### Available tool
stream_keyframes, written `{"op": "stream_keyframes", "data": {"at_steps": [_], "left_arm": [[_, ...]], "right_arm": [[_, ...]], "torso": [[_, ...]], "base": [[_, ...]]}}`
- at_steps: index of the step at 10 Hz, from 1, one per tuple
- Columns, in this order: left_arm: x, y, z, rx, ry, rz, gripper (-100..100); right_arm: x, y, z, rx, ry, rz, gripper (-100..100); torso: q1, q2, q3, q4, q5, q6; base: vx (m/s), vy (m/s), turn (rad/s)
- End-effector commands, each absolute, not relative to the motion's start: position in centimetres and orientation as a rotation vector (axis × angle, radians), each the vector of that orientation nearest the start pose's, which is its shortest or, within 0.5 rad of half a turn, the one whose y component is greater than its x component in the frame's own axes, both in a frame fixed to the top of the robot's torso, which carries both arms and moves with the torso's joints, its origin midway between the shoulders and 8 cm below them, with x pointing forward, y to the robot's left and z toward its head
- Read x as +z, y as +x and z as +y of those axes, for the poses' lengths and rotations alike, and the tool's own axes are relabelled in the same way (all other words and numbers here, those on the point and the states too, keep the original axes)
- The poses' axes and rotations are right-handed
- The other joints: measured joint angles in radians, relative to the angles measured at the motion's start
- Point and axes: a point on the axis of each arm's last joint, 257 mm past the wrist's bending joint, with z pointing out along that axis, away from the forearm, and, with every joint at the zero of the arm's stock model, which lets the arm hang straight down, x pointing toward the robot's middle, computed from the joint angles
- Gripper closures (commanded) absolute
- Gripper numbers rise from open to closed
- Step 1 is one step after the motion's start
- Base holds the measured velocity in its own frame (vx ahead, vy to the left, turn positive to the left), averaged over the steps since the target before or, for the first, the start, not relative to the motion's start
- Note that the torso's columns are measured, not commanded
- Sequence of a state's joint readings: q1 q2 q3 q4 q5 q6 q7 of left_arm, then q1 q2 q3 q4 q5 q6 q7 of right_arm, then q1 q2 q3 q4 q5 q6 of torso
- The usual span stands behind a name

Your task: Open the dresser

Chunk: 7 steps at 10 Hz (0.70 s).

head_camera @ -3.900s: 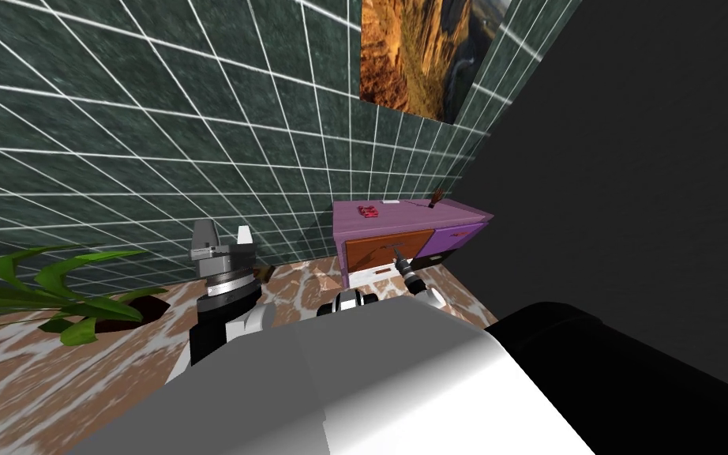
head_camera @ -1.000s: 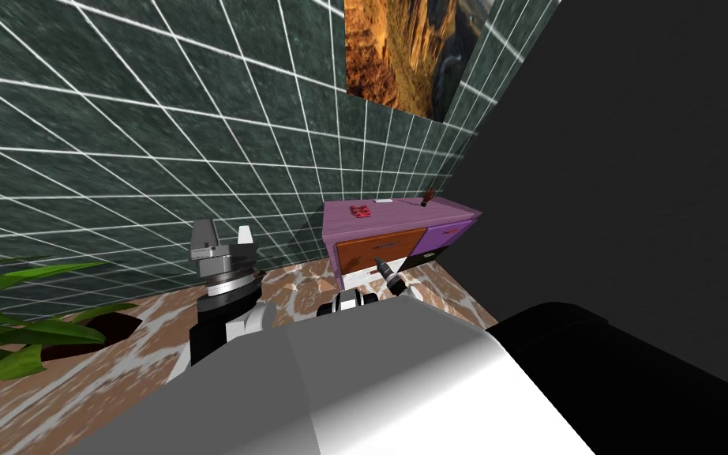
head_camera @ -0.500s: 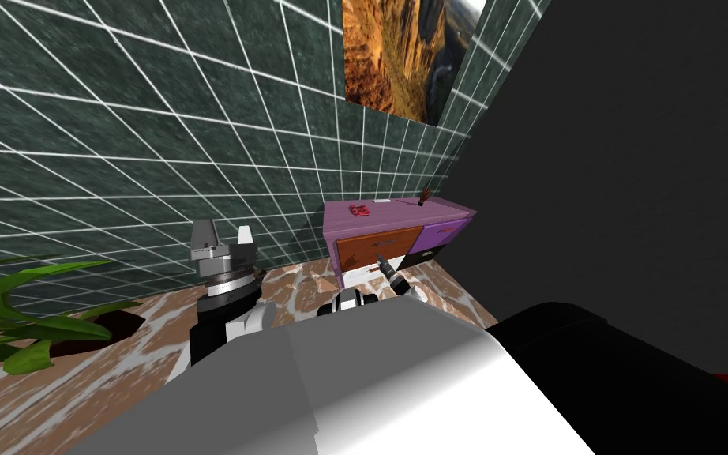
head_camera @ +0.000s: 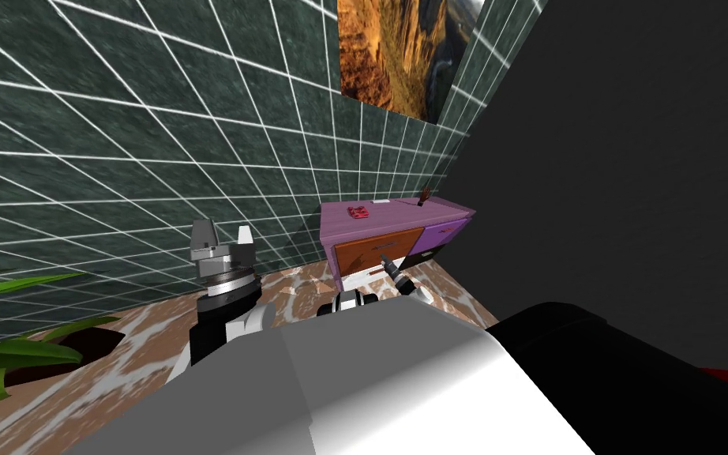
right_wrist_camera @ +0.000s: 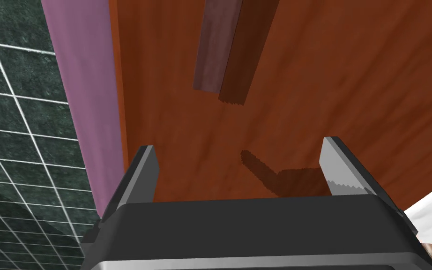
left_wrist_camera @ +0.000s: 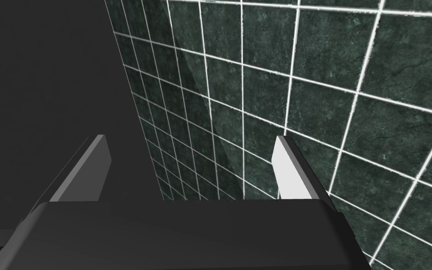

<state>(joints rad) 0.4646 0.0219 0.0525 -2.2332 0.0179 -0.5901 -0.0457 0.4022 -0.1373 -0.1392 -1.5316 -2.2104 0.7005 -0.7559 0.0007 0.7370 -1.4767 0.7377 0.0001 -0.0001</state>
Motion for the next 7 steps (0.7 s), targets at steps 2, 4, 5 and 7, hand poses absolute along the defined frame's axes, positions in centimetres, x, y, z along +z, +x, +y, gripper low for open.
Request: {"op": "stream_keyframes", "data": {"at_steps": [2,4,5,7], "left_arm": [[3.3,33.7,29.2,-1.247,-0.569,0.572,0],[3.3,33.7,29.2,-1.247,-0.569,0.572,0],[3.3,33.7,29.2,-1.247,-0.569,0.572,0],[3.3,33.7,29.2,-1.248,-0.569,0.572,0]], "right_arm": [[-31.4,37.3,-26.9,-1.136,-1.497,0.852,-100],[-30.9,37.3,-26.7,-1.13,-1.415,0.904,-100],[-30.8,37.4,-26.3,-1.126,-1.387,0.921,-100],[-30.6,37.6,-25.3,-1.116,-1.32,0.962,-100]], "torso": [[-0.001,0.001,0.001,0.0,0.0,0.0],[-0.001,0.001,0.001,0.0,0.0,0.0],[-0.001,0.001,0.001,0.0,0.0,0.0],[0.0,0.003,0.002,0.001,0.0,0.0]], "base": [[0.095,0.022,-0.077],[0.089,0.007,-0.055],[0.07,0.002,-0.036],[0.034,0.011,-0.014]]}}
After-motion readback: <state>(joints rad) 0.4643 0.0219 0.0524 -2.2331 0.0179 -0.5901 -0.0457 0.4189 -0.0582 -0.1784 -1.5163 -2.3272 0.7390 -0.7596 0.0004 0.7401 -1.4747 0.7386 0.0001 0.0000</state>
